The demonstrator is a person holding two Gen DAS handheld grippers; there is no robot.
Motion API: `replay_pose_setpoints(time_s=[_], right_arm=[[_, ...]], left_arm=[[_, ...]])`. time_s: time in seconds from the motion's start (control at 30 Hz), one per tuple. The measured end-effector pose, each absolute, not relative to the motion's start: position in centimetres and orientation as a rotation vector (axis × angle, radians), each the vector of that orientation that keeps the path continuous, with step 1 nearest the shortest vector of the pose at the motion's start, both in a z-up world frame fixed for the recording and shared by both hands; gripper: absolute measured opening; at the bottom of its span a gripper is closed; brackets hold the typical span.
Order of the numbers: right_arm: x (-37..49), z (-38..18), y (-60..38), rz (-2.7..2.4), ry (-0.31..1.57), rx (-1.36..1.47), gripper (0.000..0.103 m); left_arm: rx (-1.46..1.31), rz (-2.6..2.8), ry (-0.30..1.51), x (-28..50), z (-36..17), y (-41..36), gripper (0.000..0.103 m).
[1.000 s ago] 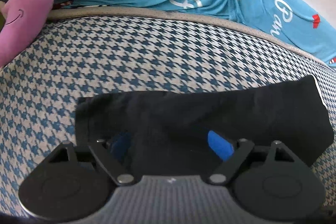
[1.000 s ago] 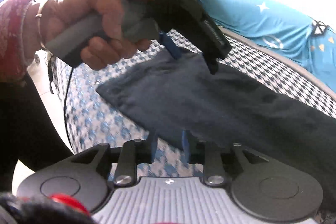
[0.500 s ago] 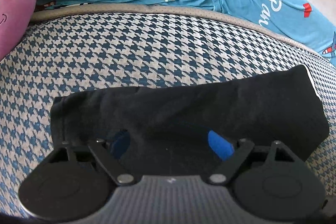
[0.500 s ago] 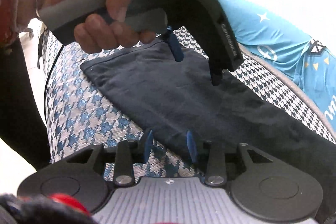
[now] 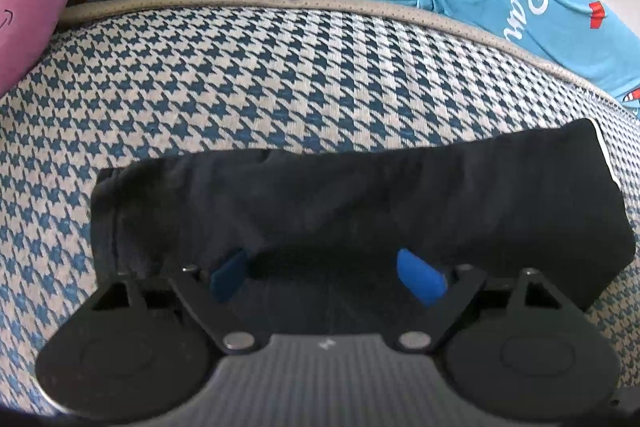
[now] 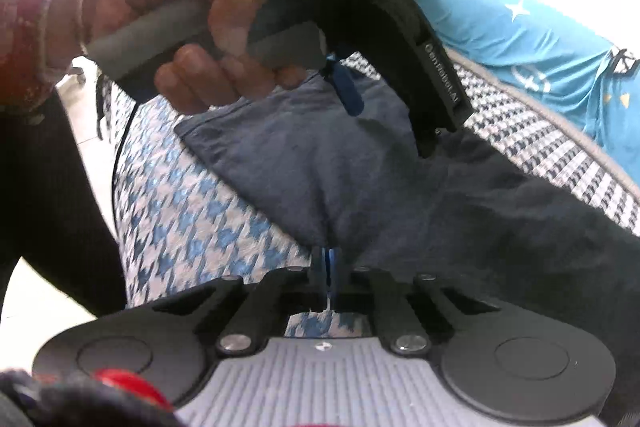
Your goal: Fold clothes
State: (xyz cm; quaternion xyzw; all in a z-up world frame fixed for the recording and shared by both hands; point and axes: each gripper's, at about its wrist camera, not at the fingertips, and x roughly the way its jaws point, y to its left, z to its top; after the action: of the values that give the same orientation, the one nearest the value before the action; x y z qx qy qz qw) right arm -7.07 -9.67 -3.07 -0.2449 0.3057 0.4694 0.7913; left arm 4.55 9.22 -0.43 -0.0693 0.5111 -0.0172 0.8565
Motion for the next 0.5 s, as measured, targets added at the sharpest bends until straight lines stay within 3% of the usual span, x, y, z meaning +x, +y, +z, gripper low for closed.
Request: replay_pose_setpoints(time_s=[0.2, 0.5], right_arm=[[-7.0, -2.6, -10.5, 1.031, 0.720, -0.438, 0.006], [-4.8, -1.0, -14.5, 0.856, 0.750, -0.211, 0.018]], left_arm=[[-0.048, 0.000, 1.069, 4.3, -1.4, 7.6, 0.091], [-0.079, -0.039, 1.023, 3.9, -0.8, 5.7, 0.091]])
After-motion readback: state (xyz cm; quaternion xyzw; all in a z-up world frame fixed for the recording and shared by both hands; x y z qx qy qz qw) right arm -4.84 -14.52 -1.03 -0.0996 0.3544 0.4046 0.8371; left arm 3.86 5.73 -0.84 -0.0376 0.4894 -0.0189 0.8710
